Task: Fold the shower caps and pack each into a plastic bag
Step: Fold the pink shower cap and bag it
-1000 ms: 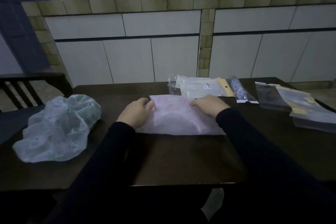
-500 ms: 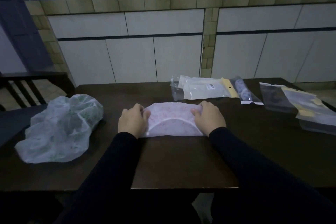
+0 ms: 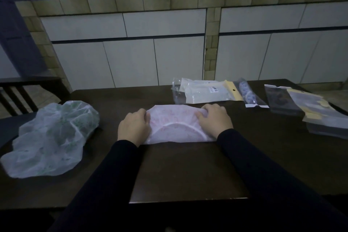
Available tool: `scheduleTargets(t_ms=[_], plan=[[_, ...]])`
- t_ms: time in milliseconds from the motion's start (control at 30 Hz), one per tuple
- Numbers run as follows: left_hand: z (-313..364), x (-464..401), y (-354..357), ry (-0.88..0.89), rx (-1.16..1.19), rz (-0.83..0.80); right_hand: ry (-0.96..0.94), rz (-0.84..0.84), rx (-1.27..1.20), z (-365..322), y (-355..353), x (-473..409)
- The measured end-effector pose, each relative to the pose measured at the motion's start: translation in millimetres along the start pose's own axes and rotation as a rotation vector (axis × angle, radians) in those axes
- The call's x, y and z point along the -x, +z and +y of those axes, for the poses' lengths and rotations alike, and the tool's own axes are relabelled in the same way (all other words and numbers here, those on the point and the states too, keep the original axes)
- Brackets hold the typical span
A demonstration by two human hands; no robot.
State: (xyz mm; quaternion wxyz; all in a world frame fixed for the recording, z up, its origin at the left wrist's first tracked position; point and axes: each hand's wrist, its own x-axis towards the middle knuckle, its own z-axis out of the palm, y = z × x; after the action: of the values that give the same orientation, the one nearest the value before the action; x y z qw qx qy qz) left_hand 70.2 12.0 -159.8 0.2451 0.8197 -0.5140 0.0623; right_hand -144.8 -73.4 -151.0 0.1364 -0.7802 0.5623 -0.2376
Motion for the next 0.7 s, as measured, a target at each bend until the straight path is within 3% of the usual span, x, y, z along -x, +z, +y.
scheduleTargets(t_ms=[100,233,467,600,700], plan=[[7,0,-3,0.047,-0.122,-0.022,-0.022,0.001,0.107,-5,-2,0],[18,-6,-15,0.083,-0.135,-0.065,-0.008,-0.026,0.021,-8,-9,0],[31,-26,-14,0.121,0.083,-0.201,0.081,-0.123,-0.052,-18,-9,-25],[19,-29,-1,0.125,0.381,-0.256,0.054,-0.144,-0.136,-12,4,-30],[15,-29,3,0.140,0.301,-0.203,-0.044,-0.069,-0.209,-11,8,-29]])
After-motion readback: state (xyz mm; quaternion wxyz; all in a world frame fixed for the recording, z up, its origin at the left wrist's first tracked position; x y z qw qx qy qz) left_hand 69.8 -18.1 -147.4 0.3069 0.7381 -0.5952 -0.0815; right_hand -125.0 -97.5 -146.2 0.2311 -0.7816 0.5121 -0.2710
